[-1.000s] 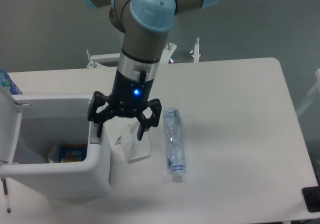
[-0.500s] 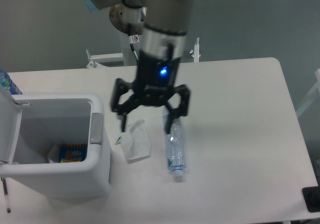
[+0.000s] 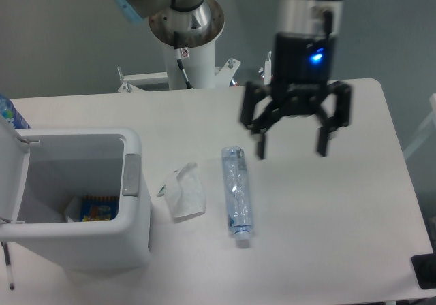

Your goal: Open the trash can

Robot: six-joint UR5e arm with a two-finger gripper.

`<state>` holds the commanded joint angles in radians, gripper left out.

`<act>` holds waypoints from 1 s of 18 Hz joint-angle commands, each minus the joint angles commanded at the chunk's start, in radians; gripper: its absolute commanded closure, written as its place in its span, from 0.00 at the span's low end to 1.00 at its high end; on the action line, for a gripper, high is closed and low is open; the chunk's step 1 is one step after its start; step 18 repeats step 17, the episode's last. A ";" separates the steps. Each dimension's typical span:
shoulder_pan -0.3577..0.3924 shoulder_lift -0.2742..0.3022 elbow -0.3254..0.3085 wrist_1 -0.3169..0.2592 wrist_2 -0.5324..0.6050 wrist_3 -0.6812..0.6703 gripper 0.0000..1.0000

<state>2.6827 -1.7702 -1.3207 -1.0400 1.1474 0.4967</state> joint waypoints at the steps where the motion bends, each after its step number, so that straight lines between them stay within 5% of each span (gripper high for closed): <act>1: 0.018 0.000 -0.005 -0.002 0.000 0.031 0.00; 9: 0.152 0.032 -0.092 -0.003 0.002 0.374 0.00; 18: 0.157 0.034 -0.138 0.002 0.155 0.556 0.00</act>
